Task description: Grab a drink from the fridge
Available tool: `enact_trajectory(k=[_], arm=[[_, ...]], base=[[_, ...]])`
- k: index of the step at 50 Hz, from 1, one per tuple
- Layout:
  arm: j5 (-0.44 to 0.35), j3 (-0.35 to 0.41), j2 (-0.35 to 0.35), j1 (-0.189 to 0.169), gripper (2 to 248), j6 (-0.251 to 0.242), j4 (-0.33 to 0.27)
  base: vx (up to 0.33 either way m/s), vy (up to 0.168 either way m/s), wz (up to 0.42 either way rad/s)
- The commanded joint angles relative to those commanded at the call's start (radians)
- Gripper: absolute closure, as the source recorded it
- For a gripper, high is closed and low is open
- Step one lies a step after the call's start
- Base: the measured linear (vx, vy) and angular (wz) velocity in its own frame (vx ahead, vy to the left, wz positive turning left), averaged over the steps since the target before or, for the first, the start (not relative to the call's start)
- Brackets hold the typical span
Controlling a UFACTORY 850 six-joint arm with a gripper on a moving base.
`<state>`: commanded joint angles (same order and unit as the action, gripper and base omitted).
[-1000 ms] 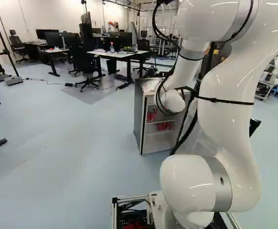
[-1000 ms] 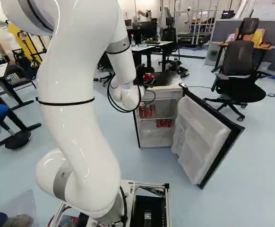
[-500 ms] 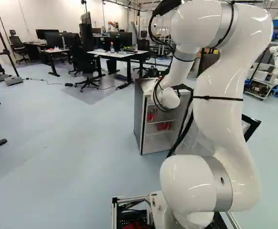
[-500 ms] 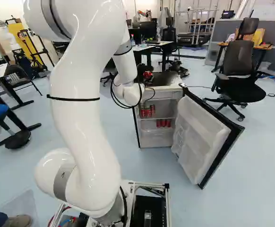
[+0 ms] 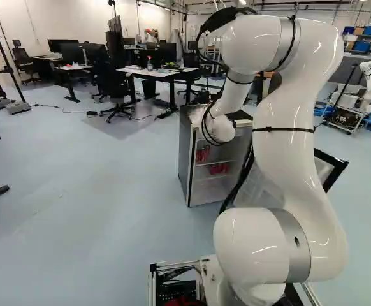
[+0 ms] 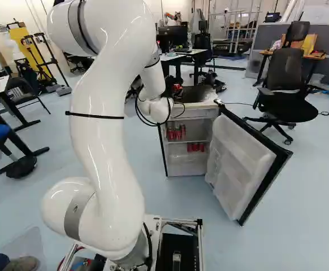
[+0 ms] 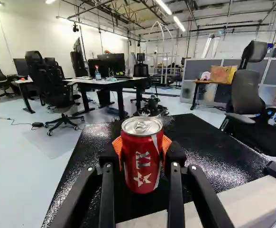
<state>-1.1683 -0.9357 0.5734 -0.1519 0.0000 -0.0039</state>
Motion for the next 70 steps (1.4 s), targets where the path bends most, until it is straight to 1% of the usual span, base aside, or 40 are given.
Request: enact_trajectory(k=[10,21,70], arm=[[0.026,-0.003,0.002,0.000,151,0.000,0.000],[0.036,-0.003,0.002,0.000,151,0.000,0.000],[0.048,-0.003,0.010,0.000,151,0.000,0.000]], base=[[0.000,0.000,0.000],[0.000,0.000,0.000],[0.000,0.000,0.000]])
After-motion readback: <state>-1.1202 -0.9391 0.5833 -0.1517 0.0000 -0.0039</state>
